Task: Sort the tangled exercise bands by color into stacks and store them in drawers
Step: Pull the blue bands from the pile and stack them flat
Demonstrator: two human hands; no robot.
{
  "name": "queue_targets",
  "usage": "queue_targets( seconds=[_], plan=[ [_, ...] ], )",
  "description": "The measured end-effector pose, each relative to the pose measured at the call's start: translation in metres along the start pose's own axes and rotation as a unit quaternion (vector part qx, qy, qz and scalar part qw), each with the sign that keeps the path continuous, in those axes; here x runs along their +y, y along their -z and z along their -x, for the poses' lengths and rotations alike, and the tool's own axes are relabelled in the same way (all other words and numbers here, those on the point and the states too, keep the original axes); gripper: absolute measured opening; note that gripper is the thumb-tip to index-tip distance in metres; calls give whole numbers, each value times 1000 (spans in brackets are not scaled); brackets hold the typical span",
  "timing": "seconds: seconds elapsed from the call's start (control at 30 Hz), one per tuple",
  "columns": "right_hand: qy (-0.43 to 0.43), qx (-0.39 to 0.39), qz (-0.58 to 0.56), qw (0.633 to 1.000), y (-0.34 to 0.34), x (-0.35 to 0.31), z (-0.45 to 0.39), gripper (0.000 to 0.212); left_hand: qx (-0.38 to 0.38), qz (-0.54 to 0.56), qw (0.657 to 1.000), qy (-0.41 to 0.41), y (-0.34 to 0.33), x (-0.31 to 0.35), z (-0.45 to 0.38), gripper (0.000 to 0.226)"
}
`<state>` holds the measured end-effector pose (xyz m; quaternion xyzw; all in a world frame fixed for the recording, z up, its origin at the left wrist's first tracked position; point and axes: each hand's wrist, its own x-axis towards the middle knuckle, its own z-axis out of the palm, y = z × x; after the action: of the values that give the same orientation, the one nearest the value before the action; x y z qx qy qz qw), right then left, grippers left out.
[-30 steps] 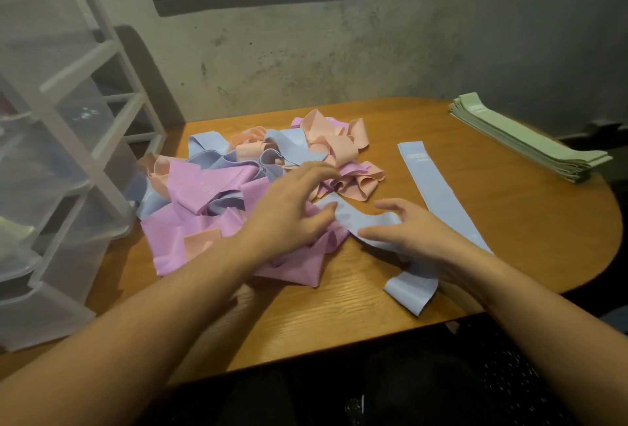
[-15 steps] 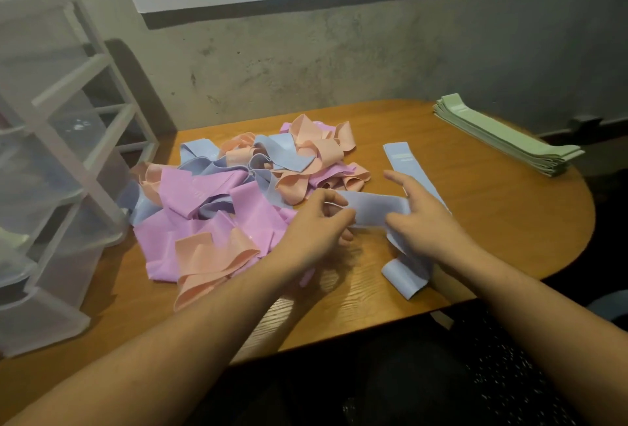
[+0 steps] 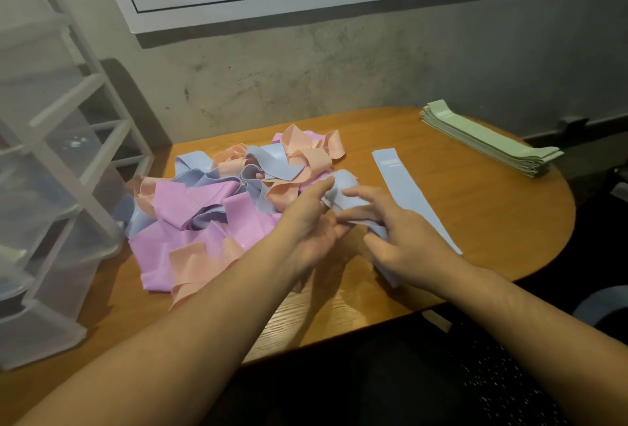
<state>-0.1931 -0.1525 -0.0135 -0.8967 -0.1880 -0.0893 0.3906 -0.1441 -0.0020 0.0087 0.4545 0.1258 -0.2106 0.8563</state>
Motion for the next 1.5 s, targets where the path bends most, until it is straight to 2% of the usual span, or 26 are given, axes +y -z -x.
queue_targets(
  seconds=[0.1, 0.2, 0.27, 0.33, 0.4, 0.47, 0.53, 0.6, 0.77, 0.87, 1.0, 1.13, 1.23, 1.33, 1.5],
  plan=[
    [25, -40, 60, 997, 4, 4, 0, 62, 27, -20, 999, -3, -1, -1, -5, 25],
    [74, -64, 20, 995, 7, 9, 5, 58, 40, -43, 997, -43, -3, 2, -5, 7],
    [101, -39, -38, 993, 6, 9, 8, 56, 27, -73, 993, -86, -2, 5, -3, 12],
    [110, 31, -86, 990, 4, 11, 8, 54, 2, -133, 983, -126, -2, 9, -1, 19],
    [75, 104, -126, 984, 4, 11, 2, 49, -16, -216, 961, -170, -1, 13, 0, 24],
    [1, 150, -190, 970, 7, 3, -9, 41, -23, -281, 935, -213, -1, 17, 1, 29],
    [-67, 166, -262, 948, 13, -6, -21, 23, -29, -328, 911, -249, -1, 22, 0, 31],
    [-89, 169, -314, 930, 19, -15, -30, 6, -38, -365, 890, -271, -2, 25, 2, 31],
    [-95, 178, -391, 898, 26, -28, -45, 10, -87, -434, 842, -307, -7, 30, 6, 38],
    [-128, 175, -413, 884, 29, -28, -50, 26, -111, -426, 848, -295, -9, 31, 8, 41],
    [-117, 161, -395, 897, 37, -28, -50, 12, -120, -419, 855, -281, -13, 30, 7, 40],
    [-96, 163, -409, 893, 47, -27, -50, 15, -107, -376, 890, -236, -27, 26, 9, 49],
    [-75, 176, -408, 893, 53, -26, -50, 13, -124, -318, 918, -202, -35, 24, 7, 63],
    [-46, 200, -368, 907, 57, -23, -49, 14, -139, -330, 910, -209, -41, 20, 3, 66],
    [-39, 209, -327, 921, 62, -14, -48, 13, -81, -321, 915, -231, -46, 15, -4, 68]
  ],
)
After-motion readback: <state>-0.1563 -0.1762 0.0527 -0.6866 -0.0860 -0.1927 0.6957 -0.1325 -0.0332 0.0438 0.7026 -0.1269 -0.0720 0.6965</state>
